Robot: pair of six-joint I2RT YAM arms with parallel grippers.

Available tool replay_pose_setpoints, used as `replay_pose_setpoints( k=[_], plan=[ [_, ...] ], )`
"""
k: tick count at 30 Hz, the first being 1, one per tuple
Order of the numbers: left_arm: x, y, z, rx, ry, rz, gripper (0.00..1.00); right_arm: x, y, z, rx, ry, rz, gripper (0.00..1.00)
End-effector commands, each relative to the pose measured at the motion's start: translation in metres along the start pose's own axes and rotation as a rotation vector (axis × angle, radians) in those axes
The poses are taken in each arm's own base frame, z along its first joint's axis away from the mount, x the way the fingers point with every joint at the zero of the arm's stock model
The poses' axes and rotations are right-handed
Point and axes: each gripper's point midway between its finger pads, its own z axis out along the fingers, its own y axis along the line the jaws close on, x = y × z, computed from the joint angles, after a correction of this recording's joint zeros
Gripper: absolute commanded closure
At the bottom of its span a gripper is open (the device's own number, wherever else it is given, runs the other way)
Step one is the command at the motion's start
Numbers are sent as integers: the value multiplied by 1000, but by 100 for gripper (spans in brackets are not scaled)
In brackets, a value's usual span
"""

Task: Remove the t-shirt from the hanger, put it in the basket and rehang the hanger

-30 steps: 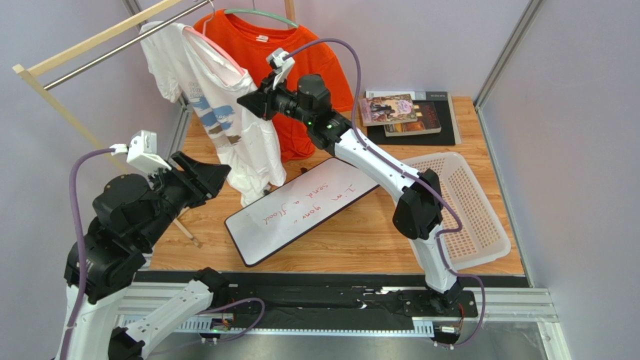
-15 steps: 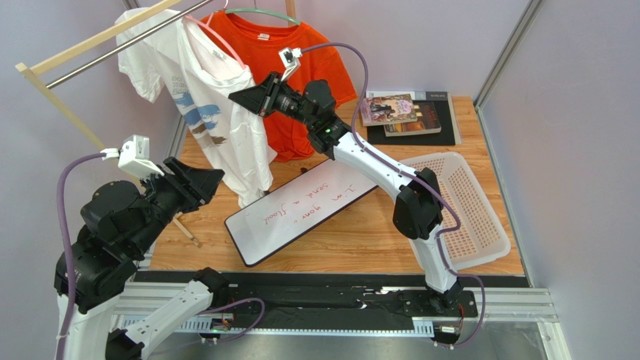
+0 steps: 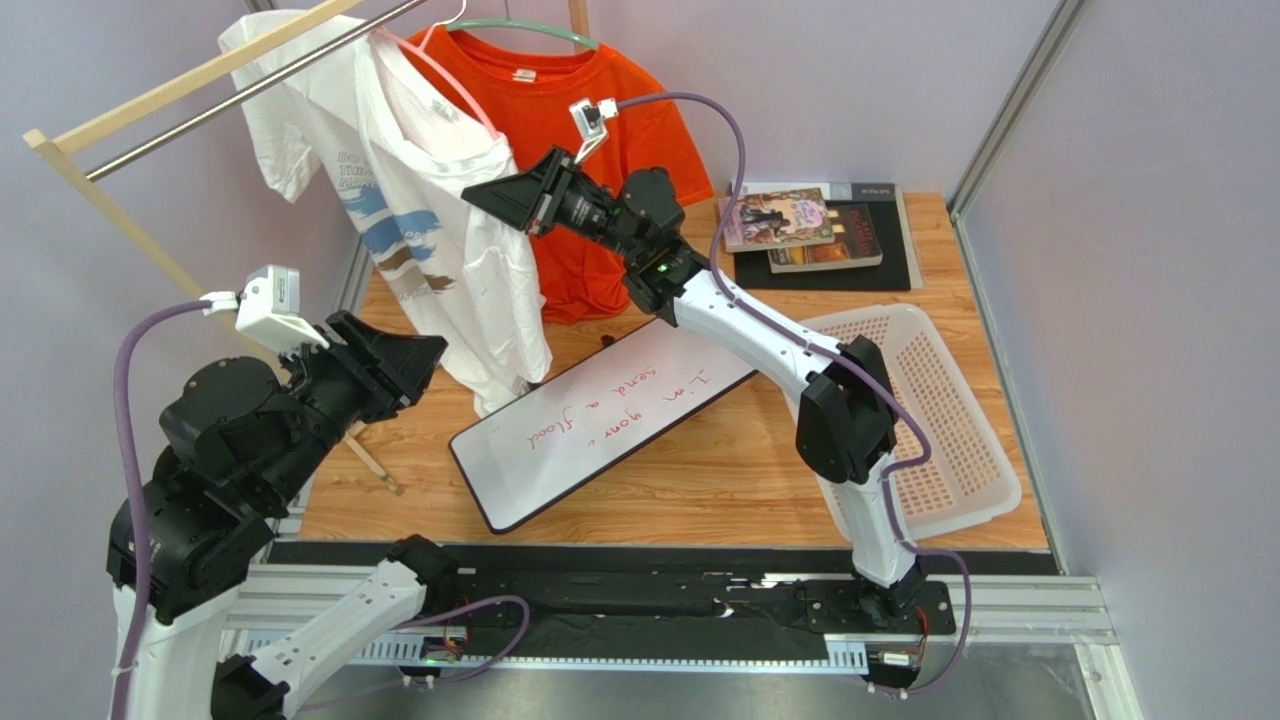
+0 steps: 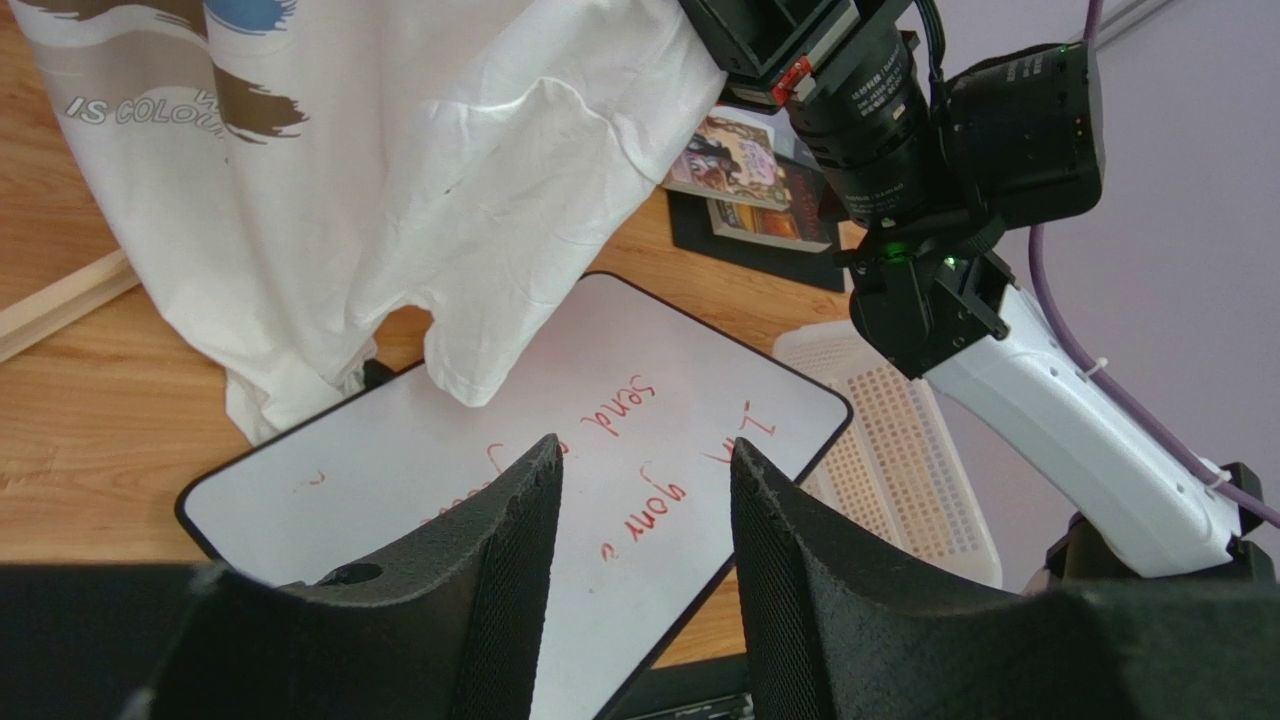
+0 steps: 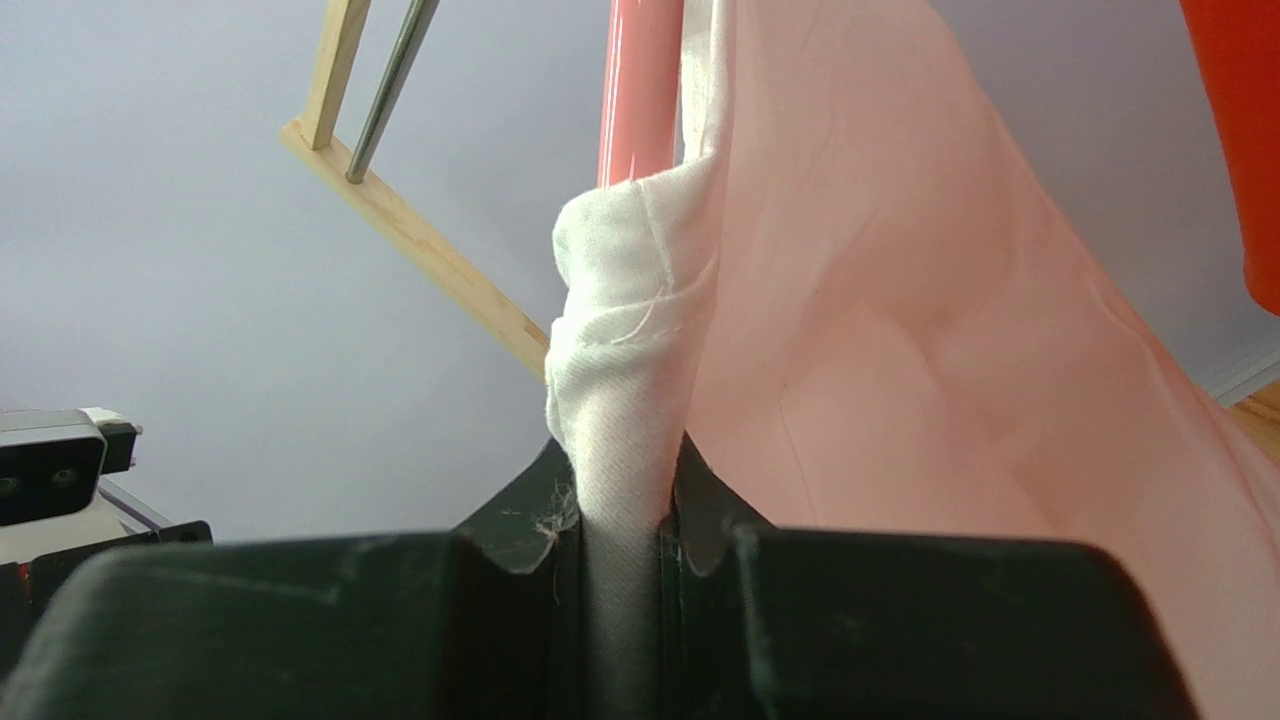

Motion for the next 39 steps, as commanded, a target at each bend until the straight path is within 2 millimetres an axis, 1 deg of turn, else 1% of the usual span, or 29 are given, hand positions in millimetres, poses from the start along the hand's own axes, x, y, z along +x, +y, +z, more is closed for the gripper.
replay_pose_setpoints(
  k=[1, 8, 12, 15, 16, 17, 18, 20, 22, 23, 24, 25, 26, 27, 28, 29, 30, 32, 33, 34, 35, 36, 37, 38, 39],
  plan=[
    [-3, -5, 0, 22, -3, 24, 50, -53, 91, -11, -205, -122, -90, 100],
    [-8, -8, 1, 34, -18, 30, 50, -52, 91, -20, -208, -121, -94, 100],
    [-6, -11, 5, 40, -14, 26, 50, -51, 95, -24, -222, -111, -101, 100],
    [-6, -12, 7, 44, -9, 20, 51, -48, 93, -30, -216, -98, -109, 100],
    [-6, -13, 8, 46, -9, 17, 51, -43, 84, -33, -196, -88, -106, 100],
    [-6, -14, 10, 47, -7, 17, 51, -43, 88, -37, -198, -84, -115, 100],
    [-8, -16, 11, 50, -14, 17, 51, -40, 87, -40, -198, -70, -135, 100],
    [-9, -17, 16, 46, -17, 26, 51, -32, 79, -45, -167, -40, -140, 100],
    [-17, -19, 20, 37, -40, 30, 48, -25, 72, -47, -148, -11, -201, 100],
    [-17, -20, 29, 20, -31, 37, 47, -17, 60, -49, -111, 21, -207, 100],
    [-22, -18, 31, -11, -38, 26, 46, -14, 57, -50, -98, 33, -229, 100],
    [-23, -17, 36, -43, -26, 8, 45, -12, 50, -51, -82, 46, -292, 100],
    [-15, -17, 57, -96, 27, -12, 45, -6, 41, -52, -56, 74, -306, 100],
    [-23, -25, 55, -94, 37, -11, 45, -4, 38, -53, -52, 89, -333, 100],
    [-17, -28, 75, -122, 83, -4, 44, -2, 35, -54, -46, 99, -376, 100],
    [-28, -37, 75, -107, 69, -17, 43, 0, 29, -56, -29, 115, -385, 100],
    [-30, -39, 80, -112, 68, -31, 43, 2, 29, -58, -26, 127, -399, 100],
    [-32, -44, 94, -105, 67, -81, 43, 8, 21, -62, -3, 154, -437, 100],
    [-39, -48, 100, -71, 56, -126, 43, 11, 17, -65, 9, 164, -442, 100],
    [-39, -48, 105, -68, 64, -203, 43, 9, 17, -67, 11, 170, -475, 100],
    [-29, -49, 113, -45, 116, -257, 44, 13, 15, -69, 20, 189, -481, 100],
    [-33, -38, 120, -72, 109, -319, 45, 15, 13, -70, 23, 202, -492, 100],
    [-31, -37, 125, -70, 121, -392, 47, 16, 10, -72, 33, 215, -500, 100],
    [-28, -40, 134, -34, 143, -425, 49, 17, 8, -73, 34, 224, -528, 100],
    [-32, -36, 139, -32, 127, -452, 49, 19, 6, -74, 38, 232, -539, 100]
  ],
)
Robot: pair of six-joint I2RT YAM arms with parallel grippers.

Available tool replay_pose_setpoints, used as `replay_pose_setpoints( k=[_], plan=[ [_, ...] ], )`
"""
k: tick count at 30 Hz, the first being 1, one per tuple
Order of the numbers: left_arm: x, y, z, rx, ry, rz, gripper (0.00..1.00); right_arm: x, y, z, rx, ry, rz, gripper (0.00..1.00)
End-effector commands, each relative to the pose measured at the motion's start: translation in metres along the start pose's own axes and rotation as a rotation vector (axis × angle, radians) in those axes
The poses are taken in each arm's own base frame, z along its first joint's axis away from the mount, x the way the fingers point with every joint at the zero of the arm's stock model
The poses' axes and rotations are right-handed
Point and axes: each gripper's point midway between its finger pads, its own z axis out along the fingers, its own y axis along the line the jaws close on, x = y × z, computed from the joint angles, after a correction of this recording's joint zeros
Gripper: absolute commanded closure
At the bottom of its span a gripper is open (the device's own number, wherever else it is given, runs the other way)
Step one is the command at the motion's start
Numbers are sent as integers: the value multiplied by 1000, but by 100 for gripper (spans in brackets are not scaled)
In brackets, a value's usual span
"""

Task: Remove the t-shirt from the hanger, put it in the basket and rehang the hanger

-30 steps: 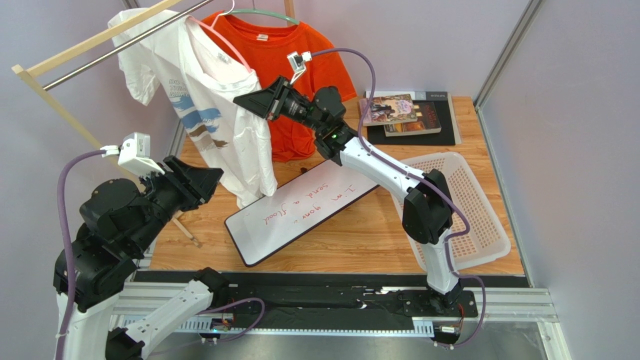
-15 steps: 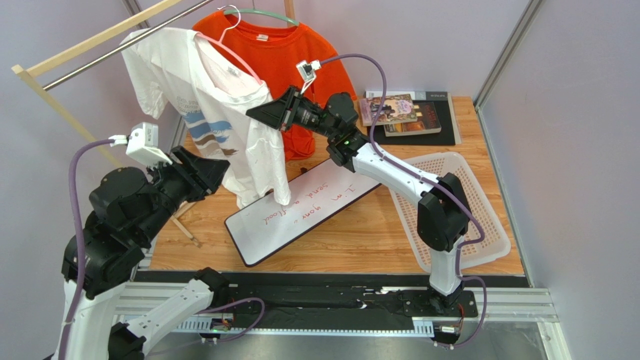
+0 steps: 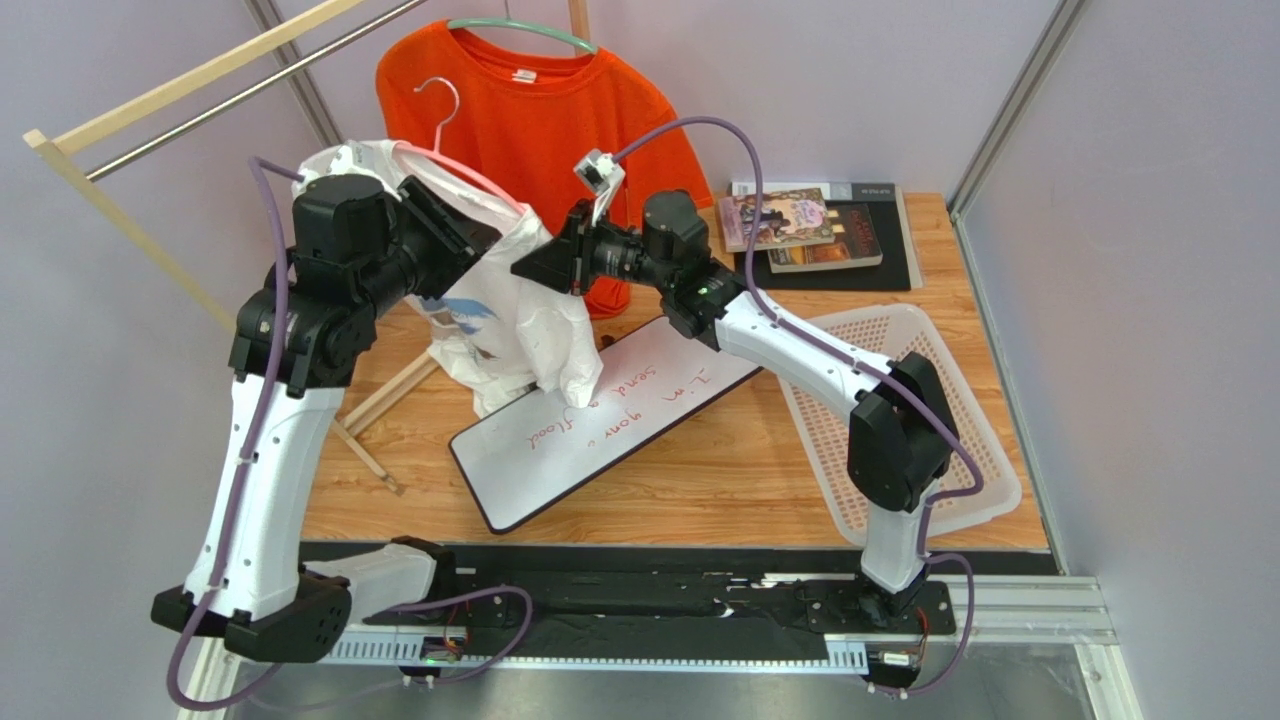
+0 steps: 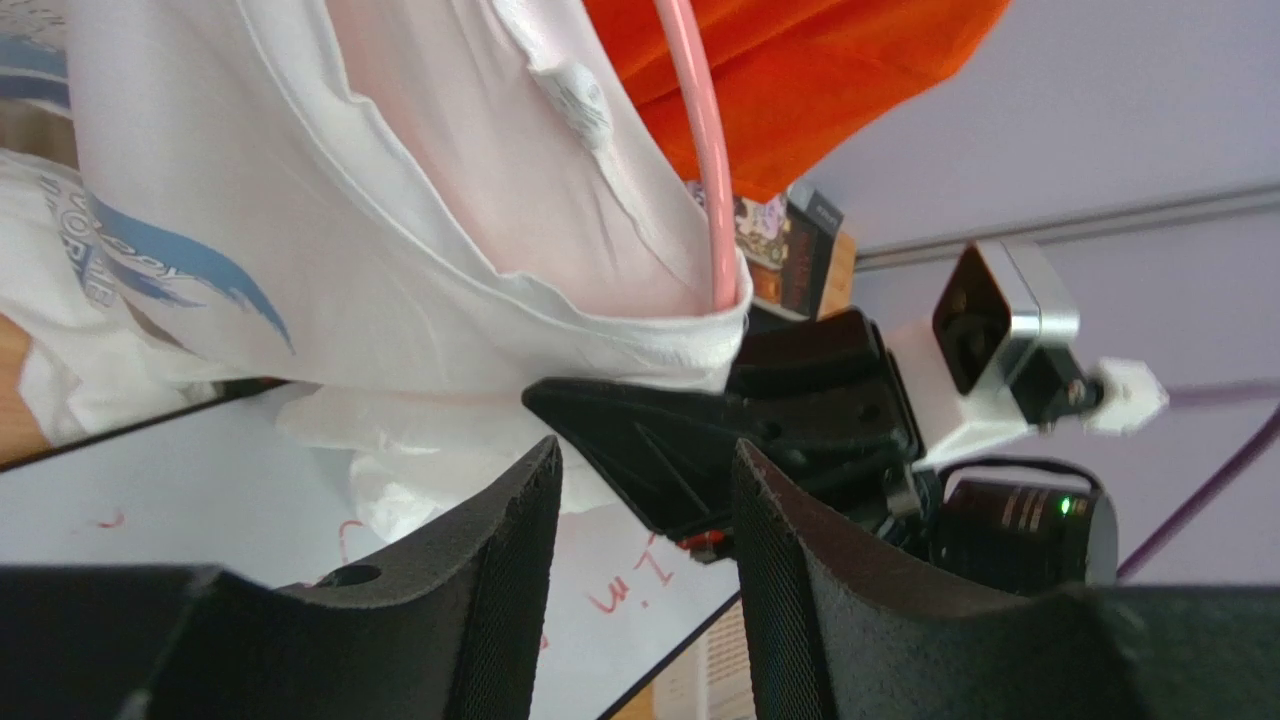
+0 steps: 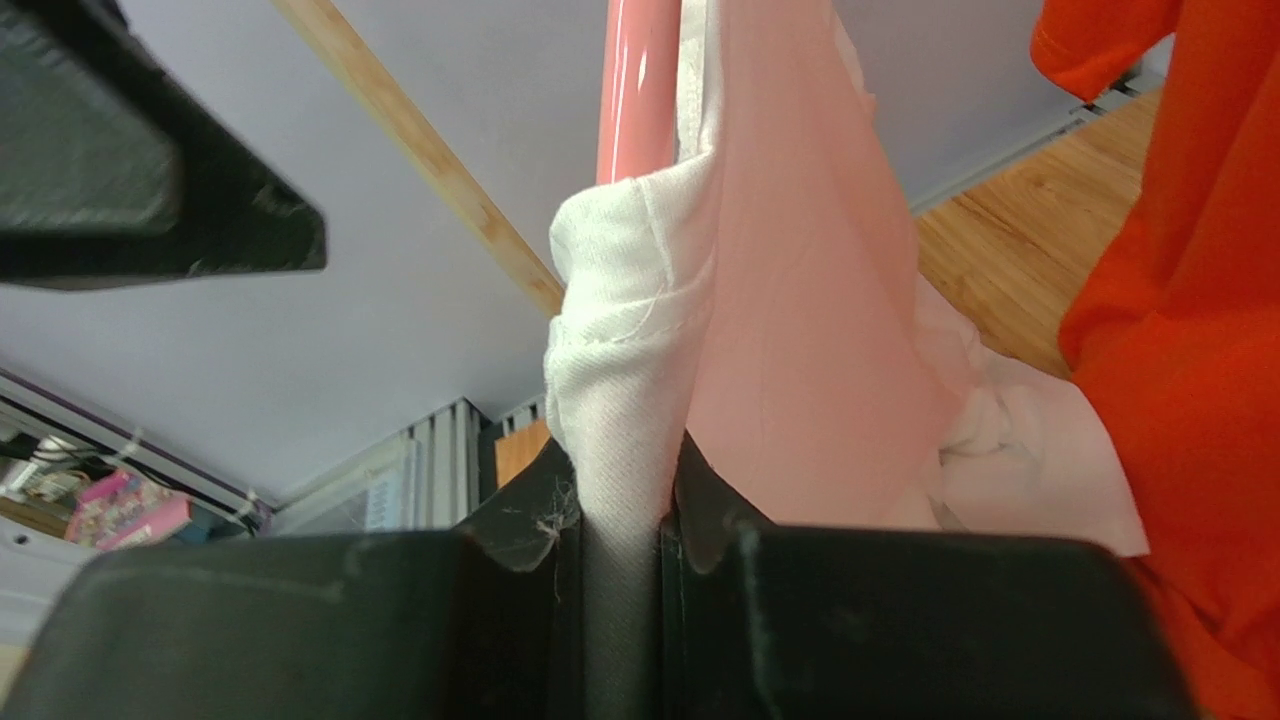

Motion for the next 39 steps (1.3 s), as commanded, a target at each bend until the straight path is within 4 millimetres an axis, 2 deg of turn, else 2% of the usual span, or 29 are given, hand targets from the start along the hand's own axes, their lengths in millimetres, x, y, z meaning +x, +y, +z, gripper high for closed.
replay_pose_setpoints(
  k=[1, 4, 8, 12, 15, 18, 23, 33, 39],
  plan=[
    [-7, -26, 5, 152, 43, -231, 49, -48, 31, -14, -48, -87, -222, 100],
    [-18, -32, 10, 171, -2, -238, 48, -45, 27, -13, -40, -68, -246, 100],
    [-27, -21, 17, 92, -46, -272, 46, -43, 25, -14, -38, -51, -267, 100],
    [-27, -11, 30, 41, -53, -313, 46, -41, 17, -14, -6, -37, -305, 100],
    [-28, -4, 47, -15, -49, -306, 46, -41, 11, -16, 23, -19, -338, 100],
    [-26, 0, 54, -50, -15, -285, 46, -40, 9, -19, 22, -2, -377, 100],
    [-39, 5, 55, -69, -44, -259, 49, -36, 7, -25, 21, 25, -447, 100],
    [-39, 13, 68, -121, -27, -264, 50, -47, 3, -26, 13, 19, -490, 100],
    [-39, 17, 75, -135, -21, -261, 51, -44, 5, -28, -14, 41, -536, 100]
  ],
)
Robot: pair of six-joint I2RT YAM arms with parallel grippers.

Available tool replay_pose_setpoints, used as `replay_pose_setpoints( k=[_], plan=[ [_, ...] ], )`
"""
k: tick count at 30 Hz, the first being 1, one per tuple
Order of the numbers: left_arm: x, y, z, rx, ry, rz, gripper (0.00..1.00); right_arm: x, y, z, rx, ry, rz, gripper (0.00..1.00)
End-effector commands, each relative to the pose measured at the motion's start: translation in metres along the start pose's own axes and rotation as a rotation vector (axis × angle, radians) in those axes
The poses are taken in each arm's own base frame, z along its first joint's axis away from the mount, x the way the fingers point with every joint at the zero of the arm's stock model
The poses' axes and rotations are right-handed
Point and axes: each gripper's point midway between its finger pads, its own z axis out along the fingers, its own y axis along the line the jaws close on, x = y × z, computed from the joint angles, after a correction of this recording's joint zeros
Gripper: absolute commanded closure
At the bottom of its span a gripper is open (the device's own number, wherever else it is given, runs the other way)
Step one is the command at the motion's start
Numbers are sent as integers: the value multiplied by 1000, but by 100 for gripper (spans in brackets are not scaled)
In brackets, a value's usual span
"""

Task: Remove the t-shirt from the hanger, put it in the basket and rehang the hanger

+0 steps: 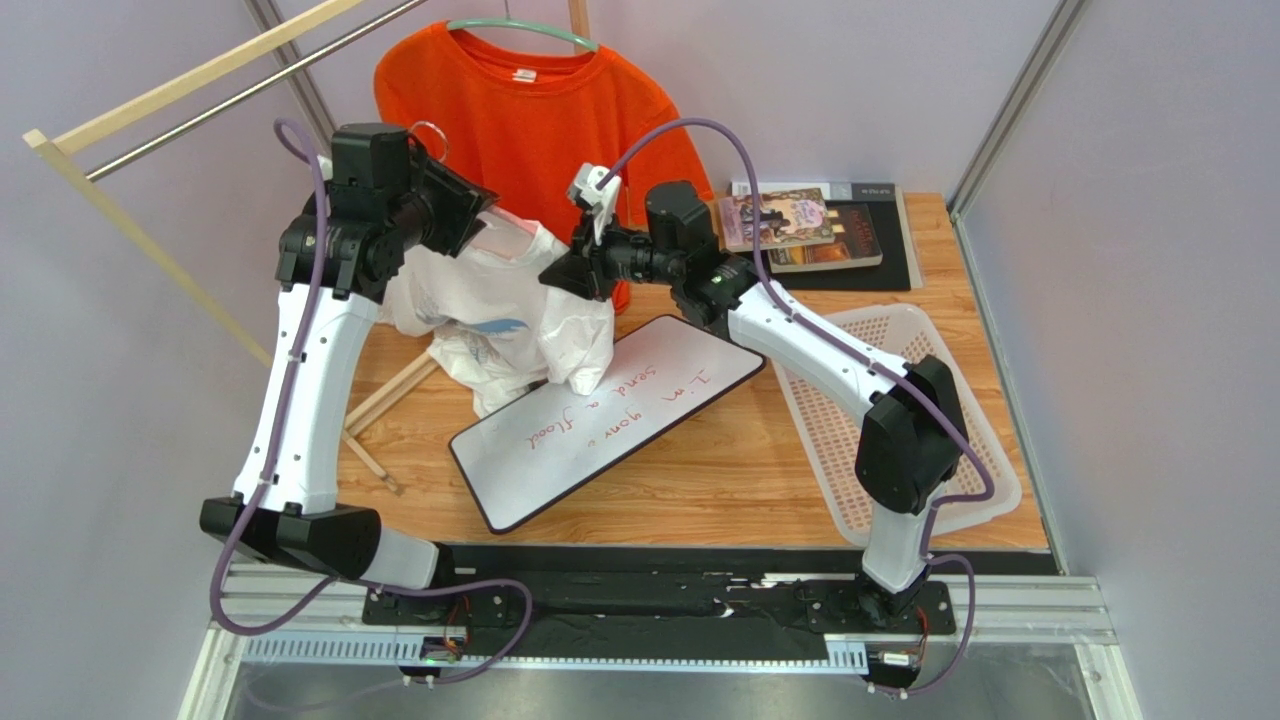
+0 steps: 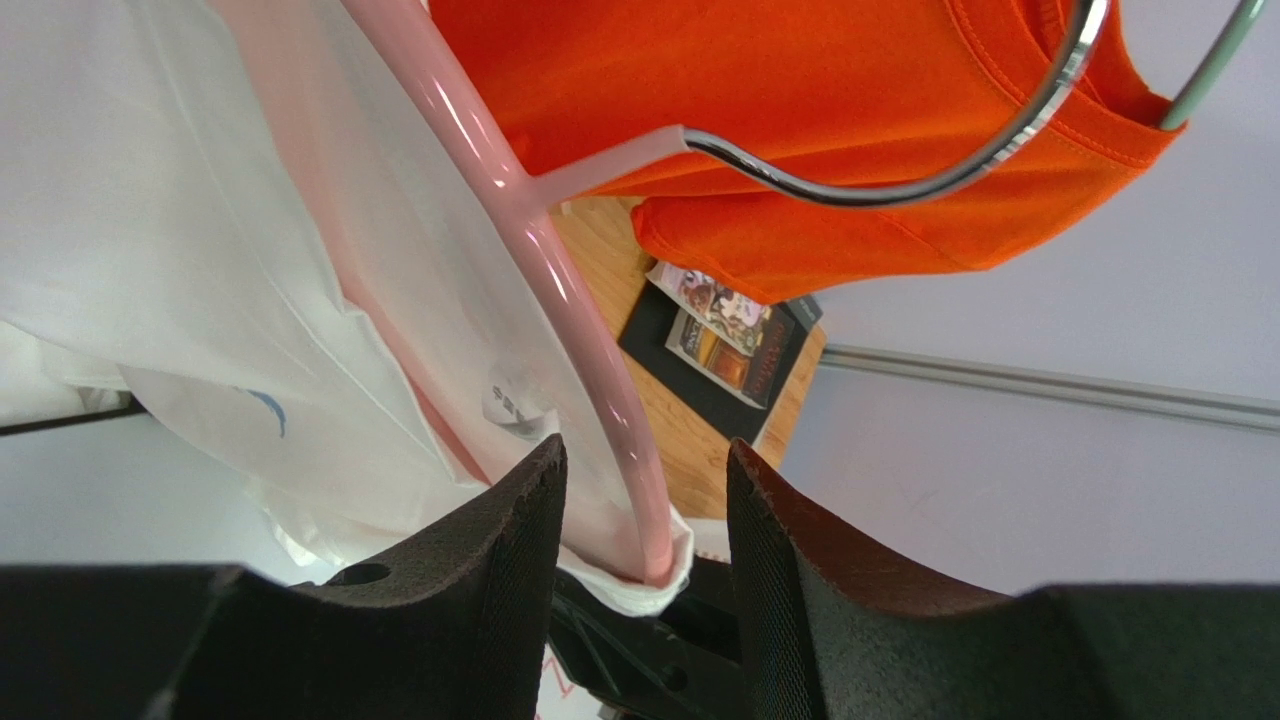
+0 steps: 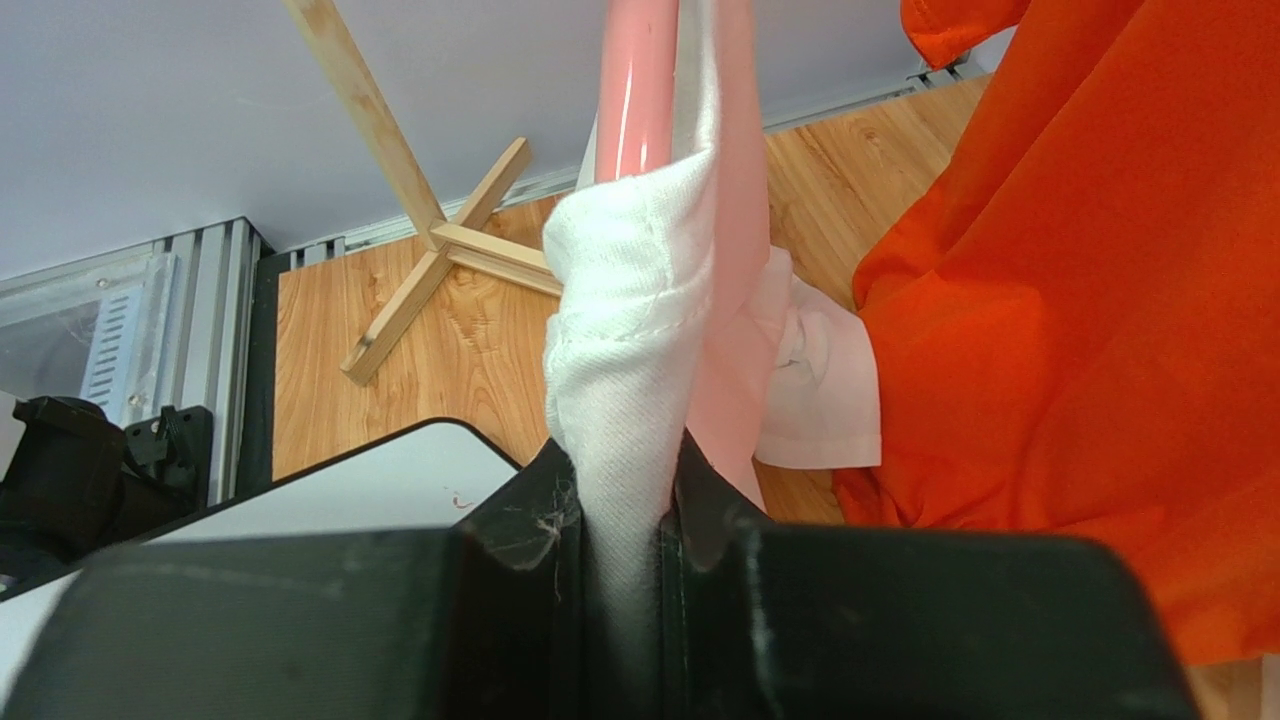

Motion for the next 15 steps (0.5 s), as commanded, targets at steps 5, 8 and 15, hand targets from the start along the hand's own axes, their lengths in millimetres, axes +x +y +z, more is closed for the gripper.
replay_pose_setpoints(
  k=[5, 8, 15],
  plan=[
    [-19, -7, -2, 12, -66, 48, 59, -71, 18, -17, -73, -136, -224, 100],
    [-27, -15, 2, 29, -97, 73, 92, -62, 21, -16, -107, -108, -255, 100],
    [-57, -30, -1, 40, -215, 40, 100, -60, -8, -3, 11, -91, -199, 70]
  ],
)
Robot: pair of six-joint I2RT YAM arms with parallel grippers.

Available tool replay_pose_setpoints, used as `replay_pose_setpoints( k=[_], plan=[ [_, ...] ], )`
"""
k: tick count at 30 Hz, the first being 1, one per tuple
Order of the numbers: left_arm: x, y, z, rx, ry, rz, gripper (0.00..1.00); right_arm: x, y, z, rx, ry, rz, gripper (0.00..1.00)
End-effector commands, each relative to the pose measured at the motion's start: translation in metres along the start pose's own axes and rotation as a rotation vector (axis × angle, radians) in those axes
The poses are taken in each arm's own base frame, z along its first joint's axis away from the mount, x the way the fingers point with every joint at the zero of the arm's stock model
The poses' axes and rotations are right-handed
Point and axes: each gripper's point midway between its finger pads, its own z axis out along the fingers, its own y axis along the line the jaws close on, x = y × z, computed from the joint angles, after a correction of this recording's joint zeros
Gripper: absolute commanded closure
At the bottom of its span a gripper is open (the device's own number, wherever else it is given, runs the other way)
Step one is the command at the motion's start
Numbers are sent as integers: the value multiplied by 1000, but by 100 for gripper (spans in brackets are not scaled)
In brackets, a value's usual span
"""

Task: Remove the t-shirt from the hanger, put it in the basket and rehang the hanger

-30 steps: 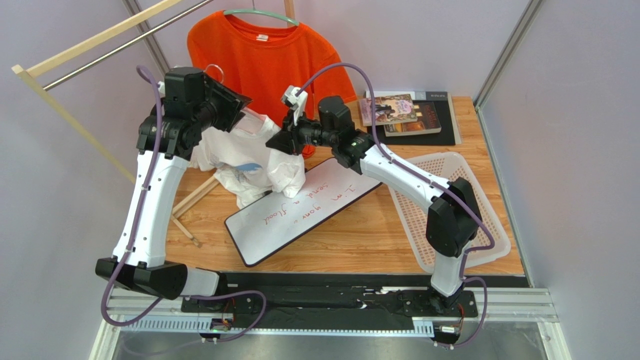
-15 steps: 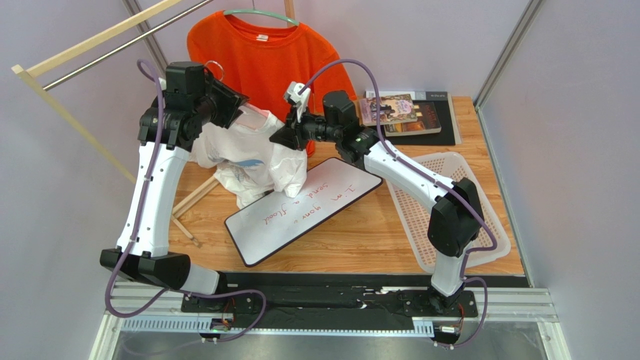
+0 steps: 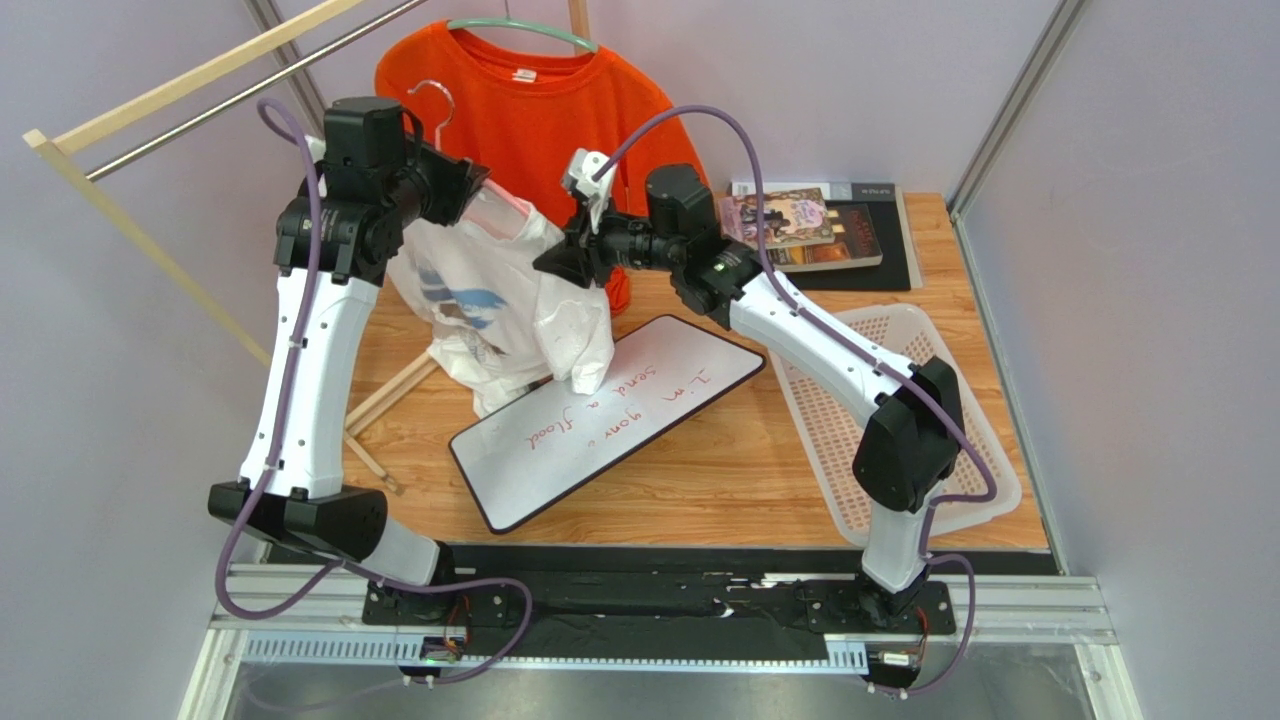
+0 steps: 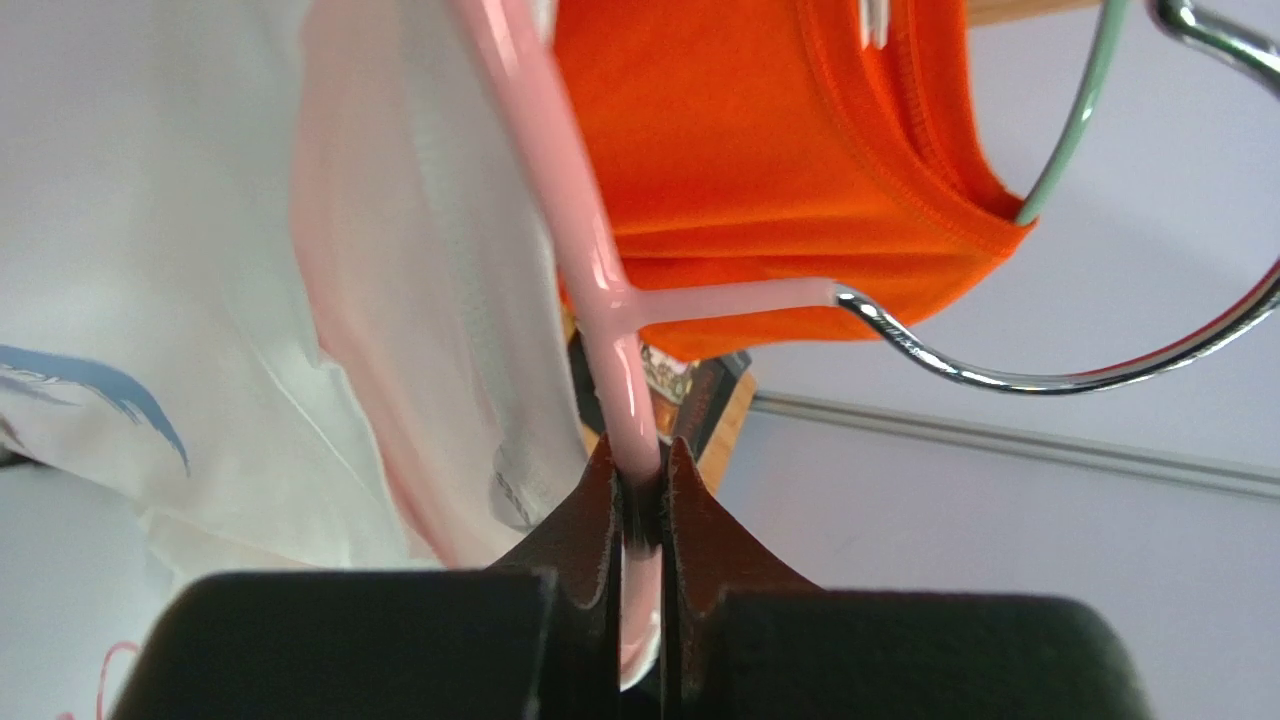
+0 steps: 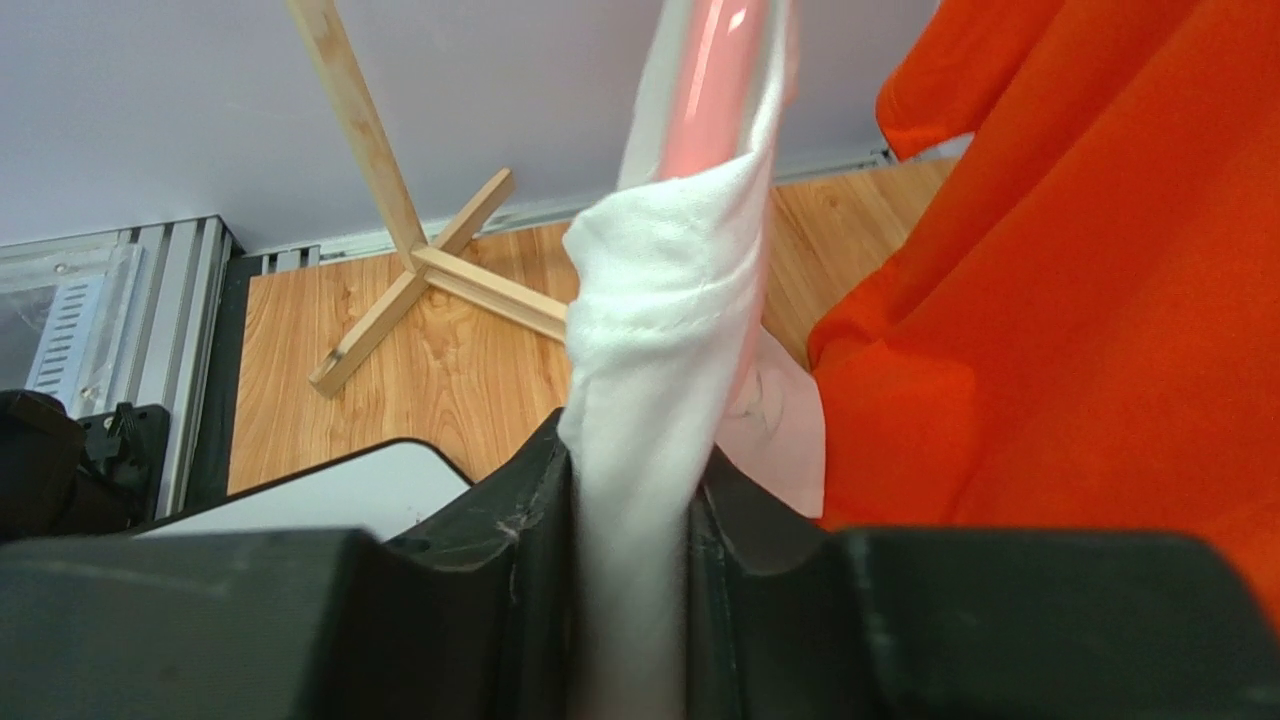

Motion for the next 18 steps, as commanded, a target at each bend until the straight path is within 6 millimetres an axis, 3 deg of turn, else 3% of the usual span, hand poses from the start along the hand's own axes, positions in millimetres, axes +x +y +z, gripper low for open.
replay_pose_setpoints(
  k=[1, 4, 7, 18],
  plan=[
    [-44, -9, -4, 15, -184, 90, 100, -35, -16, 2, 62, -72, -66, 57],
    [-58, -20, -6, 56, -237, 16, 100, -36, -25, 1, 121, -80, -23, 41],
    [-67, -24, -4, 76, -260, -65, 100, -36, -30, -4, 168, -78, -7, 32],
    [-69, -28, 17, 180, -264, -245, 100, -3, -18, -9, 136, -12, 43, 29]
  ],
)
